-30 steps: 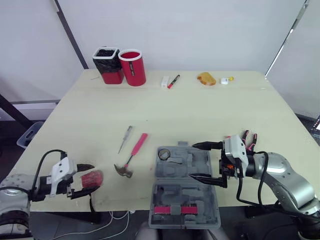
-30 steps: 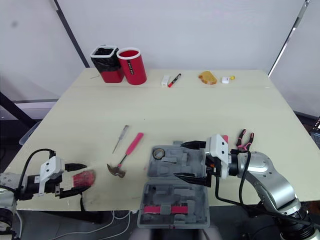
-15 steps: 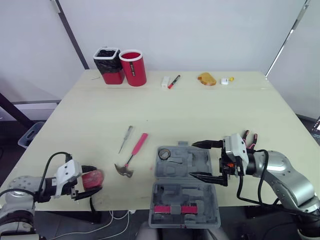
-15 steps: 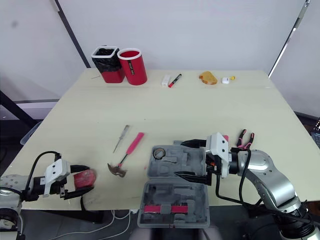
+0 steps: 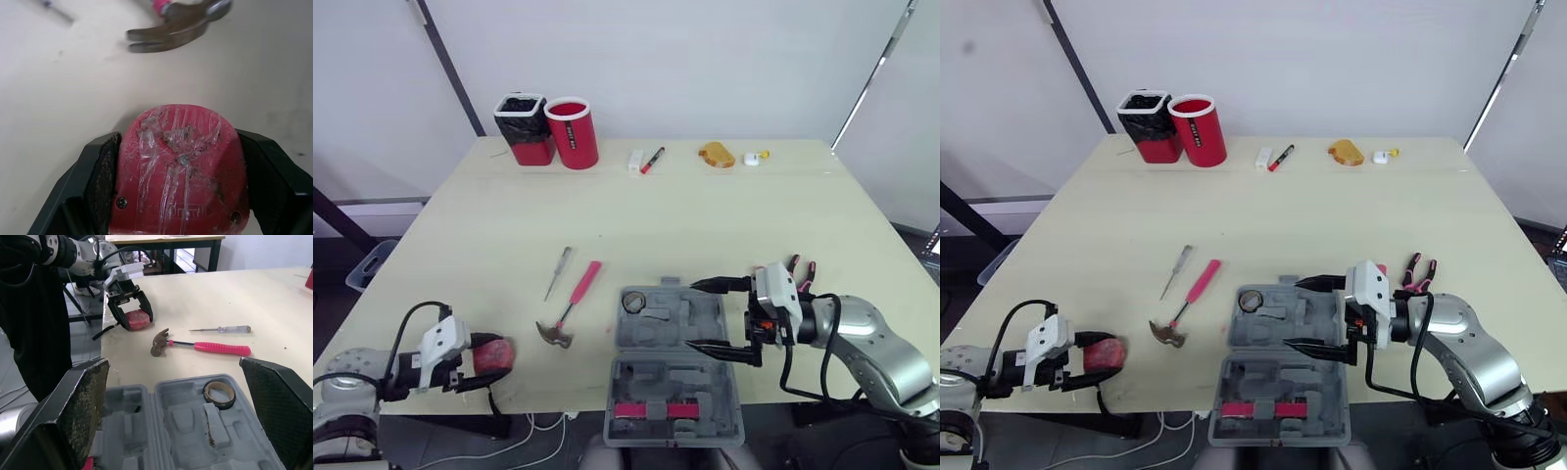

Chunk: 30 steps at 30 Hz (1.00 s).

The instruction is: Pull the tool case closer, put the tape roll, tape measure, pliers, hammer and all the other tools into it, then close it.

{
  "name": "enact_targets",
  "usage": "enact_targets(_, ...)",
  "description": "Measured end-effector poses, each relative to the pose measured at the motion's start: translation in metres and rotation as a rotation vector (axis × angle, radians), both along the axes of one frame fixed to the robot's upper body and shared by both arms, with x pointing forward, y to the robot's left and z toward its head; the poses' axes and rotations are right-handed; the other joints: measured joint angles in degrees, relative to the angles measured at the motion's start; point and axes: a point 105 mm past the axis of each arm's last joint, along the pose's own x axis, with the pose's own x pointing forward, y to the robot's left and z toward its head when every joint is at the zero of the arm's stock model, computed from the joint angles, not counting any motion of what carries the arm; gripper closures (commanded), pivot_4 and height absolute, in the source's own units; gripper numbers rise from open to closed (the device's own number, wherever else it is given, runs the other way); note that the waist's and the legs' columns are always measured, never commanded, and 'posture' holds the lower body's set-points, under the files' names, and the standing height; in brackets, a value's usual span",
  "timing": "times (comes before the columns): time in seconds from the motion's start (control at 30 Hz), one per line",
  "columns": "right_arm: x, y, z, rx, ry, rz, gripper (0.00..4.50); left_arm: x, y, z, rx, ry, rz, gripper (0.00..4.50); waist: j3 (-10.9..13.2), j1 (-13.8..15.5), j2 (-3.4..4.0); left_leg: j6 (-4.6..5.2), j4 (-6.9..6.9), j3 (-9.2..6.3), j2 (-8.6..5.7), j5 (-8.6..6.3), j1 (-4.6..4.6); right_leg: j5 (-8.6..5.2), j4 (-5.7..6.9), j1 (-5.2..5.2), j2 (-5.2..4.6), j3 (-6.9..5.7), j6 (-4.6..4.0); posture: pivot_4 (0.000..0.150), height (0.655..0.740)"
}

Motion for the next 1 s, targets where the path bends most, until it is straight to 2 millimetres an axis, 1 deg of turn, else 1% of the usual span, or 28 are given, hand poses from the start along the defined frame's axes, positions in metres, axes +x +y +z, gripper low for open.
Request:
enact_targets(0.07,0.002,-0.001,-0.001,0.003,0.032,-0.023,0.0,0.007,-0.006,0.011,0.014,-0.03,-0.054,1.46,0.0,0.3,-0.02,0.0,0.02,0.0,0.0,0.0,-0.01,0.0,0.0,0.0,0.0,0.0,0.0,0.15,0.74)
enact_targets(0.1,0.003,-0.002,-0.003,-0.001,0.066,-0.045,0.0,0.015,-0.014,0.023,0.016,-0.064,-0.101,1.46,0.0,0.4,-0.02,0.0,0.03,-0.01,0.0,0.0,-0.03,0.0,0.0,0.01,-0.01,0.0,0.0,0.15,0.74)
enact_targets(0.13,0.004,-0.002,-0.004,-0.004,0.076,-0.05,0.0,0.019,-0.018,0.028,0.016,-0.081,-0.118,1.46,0.0,0.5,-0.02,0.0,0.03,0.0,0.0,0.0,-0.02,0.0,0.0,0.01,-0.01,0.01,0.0,0.15,0.74)
enact_targets(0.2,0.002,-0.005,-0.01,-0.016,0.137,-0.079,0.0,0.034,-0.046,0.05,0.002,-0.112,-0.233,1.46,0.0,0.7,-0.02,0.0,0.04,-0.02,-0.01,0.0,-0.05,0.01,0.0,0.0,-0.01,0.02,0.01,0.15,0.74)
enact_targets(0.23,0.003,-0.005,-0.01,-0.016,0.138,-0.08,0.0,0.034,-0.046,0.05,0.001,-0.113,-0.235,1.46,0.0,0.7,-0.02,0.0,0.04,-0.02,-0.01,0.0,-0.05,0.01,-0.01,0.0,0.0,0.02,0.01,0.15,0.74)
enact_targets(0.3,0.002,-0.006,-0.012,-0.026,0.166,-0.105,0.0,0.044,-0.071,0.066,-0.014,-0.132,-0.321,1.46,0.0,0.7,-0.02,0.0,0.04,-0.02,-0.01,0.0,-0.04,0.01,0.0,0.0,0.03,0.04,0.01,0.15,0.74)
enact_targets(0.33,0.002,-0.006,-0.012,-0.028,0.172,-0.11,0.0,0.046,-0.077,0.07,-0.02,-0.137,-0.342,1.46,0.0,0.6,-0.02,0.0,0.04,-0.02,-0.01,0.0,-0.04,0.01,0.0,0.0,0.04,0.05,0.01,0.15,0.74)
enact_targets(0.4,0.005,-0.008,-0.015,-0.04,0.192,-0.162,0.0,0.054,-0.099,0.082,-0.06,-0.151,-0.394,1.46,0.0,0.6,0.0,0.0,0.04,-0.04,-0.02,0.0,-0.04,0.01,0.02,0.0,0.08,0.07,0.02,0.15,0.74)
enact_targets(0.43,0.008,-0.01,-0.019,-0.054,0.213,-0.208,0.0,0.058,-0.115,0.087,-0.091,-0.153,-0.429,1.46,0.0,0.6,-0.01,0.0,0.04,-0.04,-0.02,0.0,-0.04,0.01,0.01,0.01,0.1,0.09,0.02,0.15,0.74)
enact_targets(0.53,0.011,-0.013,-0.024,-0.068,0.243,-0.254,0.0,0.061,-0.133,0.088,-0.126,-0.143,-0.471,1.46,0.0,0.4,-0.01,0.0,0.04,-0.05,-0.02,0.0,-0.04,0.01,0.01,0.01,0.15,0.14,0.02,0.15,0.74)
enact_targets(0.57,0.012,-0.015,-0.028,-0.07,0.27,-0.287,0.0,0.062,-0.146,0.086,-0.154,-0.135,-0.503,1.46,0.0,0.3,-0.01,0.0,0.04,-0.08,-0.02,0.01,-0.04,0.01,0.02,0.01,0.19,0.17,0.02,0.15,0.74)
enact_targets(0.6,0.013,-0.015,-0.03,-0.07,0.283,-0.301,0.0,0.062,-0.152,0.085,-0.162,-0.131,-0.518,1.46,0.0,0.2,-0.01,0.0,0.05,-0.1,-0.01,0.01,-0.05,0.01,0.01,0.01,0.22,0.17,0.02,0.15,0.74)
enact_targets(0.63,0.014,-0.015,-0.032,-0.053,0.319,-0.328,0.0,0.062,-0.165,0.083,-0.178,-0.121,-0.549,1.46,0.0,-0.2,-0.02,0.01,0.05,-0.14,-0.01,0.01,-0.06,0.01,0.01,0.0,0.27,0.2,0.02,0.15,0.74)
enact_targets(0.7,0.016,-0.013,-0.03,0.015,0.388,-0.36,0.0,0.068,-0.186,0.09,-0.206,-0.143,-0.593,1.46,0.0,-0.1,-0.03,0.01,0.05,-0.21,-0.01,0.01,-0.07,0.01,0.02,0.01,0.31,0.19,0.02,0.15,0.74)
enact_targets(0.73,0.017,-0.009,-0.026,0.071,0.439,-0.368,0.0,0.071,-0.204,0.095,-0.232,-0.175,-0.635,1.46,0.0,0.1,-0.03,0.01,0.08,-0.24,-0.01,0.01,-0.09,0.01,0.02,0.03,0.31,0.19,0.02,0.15,0.74)
enact_targets(0.83,0.018,-0.001,-0.021,0.137,0.527,-0.37,0.0,0.071,-0.231,0.097,-0.261,-0.199,-0.697,1.46,0.0,-0.1,-0.03,0.01,0.1,-0.22,-0.01,0.01,-0.1,0.02,0.0,0.05,0.32,0.24,0.03,0.15,0.74)
enact_targets(0.9,0.02,-0.002,-0.02,0.159,0.565,-0.398,0.0,0.07,-0.239,0.094,-0.261,-0.203,-0.715,1.46,0.0,-0.4,-0.03,0.02,0.09,-0.23,-0.01,0.01,-0.08,0.01,-0.01,0.04,0.37,0.3,0.02,0.15,0.74)
enact_targets(1.0,0.027,-0.001,-0.022,0.22,0.622,-0.472,0.0,0.07,-0.25,0.091,-0.284,-0.205,-0.728,1.46,0.0,-0.4,-0.03,0.02,0.08,-0.38,0.01,0.01,-0.09,0.01,0.02,0.03,0.48,0.27,0.01,0.15,0.74)
